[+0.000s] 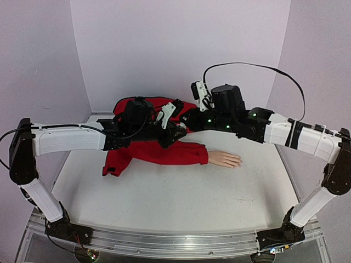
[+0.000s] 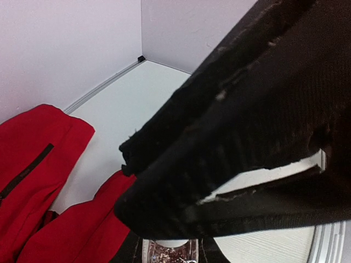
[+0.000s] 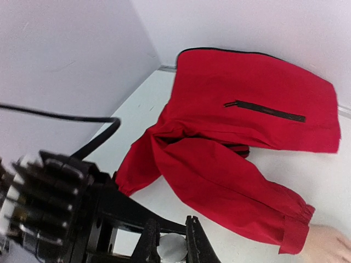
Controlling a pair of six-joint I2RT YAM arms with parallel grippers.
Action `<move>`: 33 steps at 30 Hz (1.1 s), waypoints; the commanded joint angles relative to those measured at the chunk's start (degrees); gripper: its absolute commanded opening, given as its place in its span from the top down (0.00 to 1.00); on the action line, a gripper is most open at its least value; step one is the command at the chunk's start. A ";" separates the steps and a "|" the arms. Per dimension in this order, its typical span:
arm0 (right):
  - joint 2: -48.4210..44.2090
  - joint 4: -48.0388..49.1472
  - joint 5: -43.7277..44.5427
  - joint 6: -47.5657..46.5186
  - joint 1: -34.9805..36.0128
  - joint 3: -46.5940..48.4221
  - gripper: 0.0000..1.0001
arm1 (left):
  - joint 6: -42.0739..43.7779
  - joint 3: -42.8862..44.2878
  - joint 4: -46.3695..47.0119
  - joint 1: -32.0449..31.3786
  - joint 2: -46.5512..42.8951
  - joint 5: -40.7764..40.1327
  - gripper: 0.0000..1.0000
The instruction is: Paint the nails
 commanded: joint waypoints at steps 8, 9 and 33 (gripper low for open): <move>-1.87 -4.77 12.52 6.15 5.11 1.28 1.00 | 1.13 0.56 4.64 1.74 -3.67 -14.52 1.00; -2.33 -4.28 9.60 5.03 4.28 1.27 0.92 | 1.40 0.25 4.63 1.74 -3.87 -12.91 1.00; -0.46 1.75 -57.02 -6.32 -10.32 0.26 0.47 | -8.02 2.85 4.67 5.69 -0.08 50.31 1.00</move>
